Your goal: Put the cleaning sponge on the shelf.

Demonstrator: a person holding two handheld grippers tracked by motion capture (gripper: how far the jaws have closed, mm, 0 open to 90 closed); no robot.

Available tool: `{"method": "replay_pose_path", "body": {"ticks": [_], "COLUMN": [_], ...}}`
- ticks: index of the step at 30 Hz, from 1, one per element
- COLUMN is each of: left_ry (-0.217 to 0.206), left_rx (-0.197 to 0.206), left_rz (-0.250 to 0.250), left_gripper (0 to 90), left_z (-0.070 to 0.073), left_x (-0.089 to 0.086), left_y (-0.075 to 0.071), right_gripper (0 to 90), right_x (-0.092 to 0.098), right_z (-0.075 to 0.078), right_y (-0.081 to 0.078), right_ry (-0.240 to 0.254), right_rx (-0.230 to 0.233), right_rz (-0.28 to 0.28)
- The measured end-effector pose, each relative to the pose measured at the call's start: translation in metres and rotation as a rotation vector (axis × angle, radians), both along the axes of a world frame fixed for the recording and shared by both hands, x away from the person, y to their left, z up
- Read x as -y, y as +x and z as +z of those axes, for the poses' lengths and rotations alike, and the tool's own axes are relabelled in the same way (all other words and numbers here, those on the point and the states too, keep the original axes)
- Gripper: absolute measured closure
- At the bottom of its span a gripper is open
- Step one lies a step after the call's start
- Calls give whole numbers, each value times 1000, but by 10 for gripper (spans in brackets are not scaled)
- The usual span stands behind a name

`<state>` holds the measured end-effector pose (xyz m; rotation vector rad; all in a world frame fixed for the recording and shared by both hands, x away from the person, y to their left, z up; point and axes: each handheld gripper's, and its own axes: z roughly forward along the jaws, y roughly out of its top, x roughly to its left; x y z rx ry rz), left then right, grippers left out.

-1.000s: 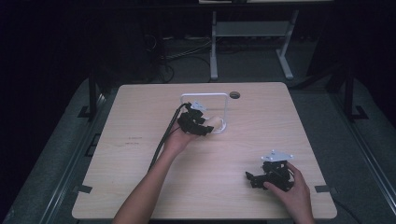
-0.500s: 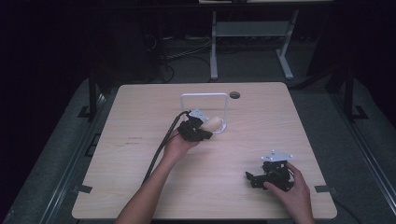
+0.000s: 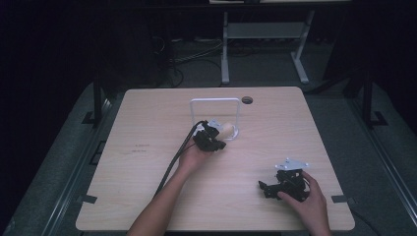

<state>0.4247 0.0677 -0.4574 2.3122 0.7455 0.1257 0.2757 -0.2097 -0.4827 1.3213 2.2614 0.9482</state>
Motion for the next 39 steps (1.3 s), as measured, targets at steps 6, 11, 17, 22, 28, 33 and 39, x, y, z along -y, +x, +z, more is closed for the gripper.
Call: {"method": "replay_pose_path", "body": {"ticks": [6, 11, 17, 22, 28, 33, 39], "left_ry": [1, -7, -3, -7, -2, 9, -2], "left_rx": [-7, -3, 15, 26, 37, 49, 50], "left_rz": [45, 76, 90, 111, 123, 141, 142], "left_gripper": [900, 900, 900, 900, 900, 900, 900], "left_z": [-6, -6, -3, 0, 4, 5, 6], "left_x": [-8, -16, -22, -27, -33, -39, -40], "left_y": [5, 9, 12, 15, 18, 20, 19], "right_gripper": [10, 10, 10, 9, 10, 10, 10], "right_x": [0, 0, 0, 0, 0, 0, 0], "right_z": [0, 0, 0, 0, 0, 0, 0], "right_y": [0, 0, 0, 0, 0, 0, 0], "right_ry": [0, -1, -1, 0, 0, -1, -1], "right_rx": [0, 1, 1, 0, 0, 1, 1], "right_rz": [0, 1, 2, 0, 0, 2, 2]}}
